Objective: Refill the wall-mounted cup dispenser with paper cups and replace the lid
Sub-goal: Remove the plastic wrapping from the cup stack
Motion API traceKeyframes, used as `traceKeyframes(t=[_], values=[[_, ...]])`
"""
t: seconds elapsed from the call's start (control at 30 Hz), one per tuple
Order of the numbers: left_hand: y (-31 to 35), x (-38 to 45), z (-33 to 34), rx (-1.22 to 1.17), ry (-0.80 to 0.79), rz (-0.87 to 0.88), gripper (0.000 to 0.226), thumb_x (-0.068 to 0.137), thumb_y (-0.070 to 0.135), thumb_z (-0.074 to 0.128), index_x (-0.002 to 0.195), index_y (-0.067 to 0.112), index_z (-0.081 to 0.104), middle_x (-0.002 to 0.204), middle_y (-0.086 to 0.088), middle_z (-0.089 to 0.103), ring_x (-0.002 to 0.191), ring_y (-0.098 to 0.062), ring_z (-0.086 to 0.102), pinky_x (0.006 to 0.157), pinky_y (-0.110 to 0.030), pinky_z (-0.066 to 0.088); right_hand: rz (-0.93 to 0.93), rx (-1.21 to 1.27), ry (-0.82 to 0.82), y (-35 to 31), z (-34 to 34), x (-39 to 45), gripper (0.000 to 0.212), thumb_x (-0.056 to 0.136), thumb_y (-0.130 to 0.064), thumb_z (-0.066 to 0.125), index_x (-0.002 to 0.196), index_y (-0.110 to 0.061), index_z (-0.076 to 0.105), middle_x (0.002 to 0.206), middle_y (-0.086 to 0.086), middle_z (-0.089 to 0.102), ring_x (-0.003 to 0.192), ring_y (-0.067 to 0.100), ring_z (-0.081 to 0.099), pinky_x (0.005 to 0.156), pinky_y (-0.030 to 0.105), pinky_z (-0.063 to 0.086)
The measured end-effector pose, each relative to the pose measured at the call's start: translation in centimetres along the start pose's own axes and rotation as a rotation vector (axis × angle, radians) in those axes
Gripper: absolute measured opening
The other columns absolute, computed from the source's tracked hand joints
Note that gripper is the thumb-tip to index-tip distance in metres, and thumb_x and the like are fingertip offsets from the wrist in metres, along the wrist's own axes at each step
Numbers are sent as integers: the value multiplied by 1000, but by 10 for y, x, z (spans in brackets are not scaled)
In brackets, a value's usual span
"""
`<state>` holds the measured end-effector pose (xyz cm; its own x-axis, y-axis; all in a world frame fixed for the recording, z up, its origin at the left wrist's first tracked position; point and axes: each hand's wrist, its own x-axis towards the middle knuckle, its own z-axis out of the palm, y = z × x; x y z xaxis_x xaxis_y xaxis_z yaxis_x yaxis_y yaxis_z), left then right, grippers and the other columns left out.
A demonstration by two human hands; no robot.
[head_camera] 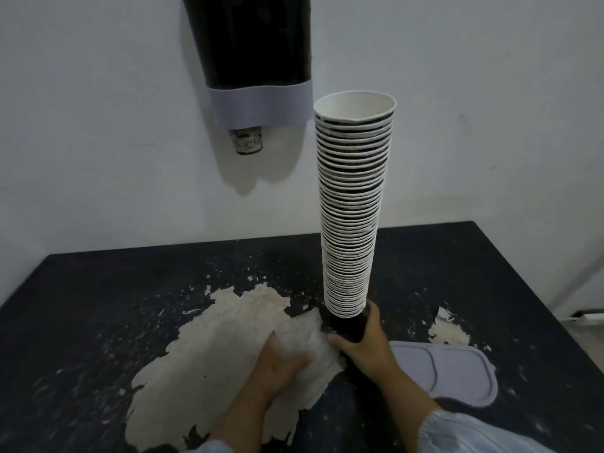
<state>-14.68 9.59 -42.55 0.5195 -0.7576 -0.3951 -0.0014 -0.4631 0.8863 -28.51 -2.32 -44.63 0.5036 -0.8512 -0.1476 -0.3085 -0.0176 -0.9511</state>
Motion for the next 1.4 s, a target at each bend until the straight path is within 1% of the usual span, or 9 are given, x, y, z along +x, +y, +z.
traceKeyframes(t=[0.27,0.47,0.57,0.63,0.77,0.9,1.03,1.23,1.4], values=[[2,-22,-8,-203,74,-112,70,78,21,72,137,14,34,128,-5,51,113,-23,51,94,-40,47,127,-17,69,-6,12,-34,69,78,-34,72,131,-14,33,122,-2,51,110,14,51,95,31,45],[19,-35,-16,-330,141,-174,76,80,35,68,131,33,11,124,-1,34,90,-18,52,56,-33,55,130,41,-135,-33,28,-51,15,86,-30,63,82,-17,58,76,-1,58,68,8,53,61,17,44],[28,-40,-22,-374,121,-151,61,82,34,66,114,37,14,122,-5,36,92,-20,53,61,-37,57,29,67,-207,-54,34,-53,9,88,-23,62,84,-14,60,73,-5,56,61,1,51,53,11,41],[38,-43,-28,-428,57,-159,65,83,35,64,127,37,15,128,-7,39,99,-24,56,69,-41,58,-18,90,-248,-72,36,-52,5,88,-16,60,93,-15,61,76,-7,57,61,-2,53,54,9,42],[53,-48,-39,-503,-32,-128,83,76,47,66,143,18,27,133,-14,53,112,-32,58,95,-50,49,-93,90,-324,-106,40,-55,28,89,-9,54,102,-34,58,93,-8,62,77,-3,62,59,8,45],[64,-55,-50,-492,-101,-63,107,51,47,78,141,11,33,136,-18,51,122,-34,51,104,-52,41,-205,-46,-297,-121,42,-54,28,90,-25,58,116,-35,52,119,1,47,105,14,55,84,25,52],[68,-61,-74,-412,-209,46,77,51,26,86,119,10,57,112,-15,69,106,-30,64,97,-47,48,-230,-87,-316,-139,50,-56,37,88,-26,61,119,-39,47,121,-5,41,103,8,50,81,20,49],[74,-62,-97,-389,-190,130,57,57,5,77,112,6,62,105,-20,70,101,-34,66,94,-48,51,-317,-36,-327,-167,55,-58,32,83,-24,66,98,-49,51,102,-18,57,94,-1,58,73,14,52],[81,-56,-108,-572,-55,81,33,78,-2,61,110,5,60,101,-23,70,93,-35,68,79,-46,56,-313,-160,-276,-177,56,-52,46,83,-19,68,127,-19,53,120,0,60,107,11,58,90,27,52]])
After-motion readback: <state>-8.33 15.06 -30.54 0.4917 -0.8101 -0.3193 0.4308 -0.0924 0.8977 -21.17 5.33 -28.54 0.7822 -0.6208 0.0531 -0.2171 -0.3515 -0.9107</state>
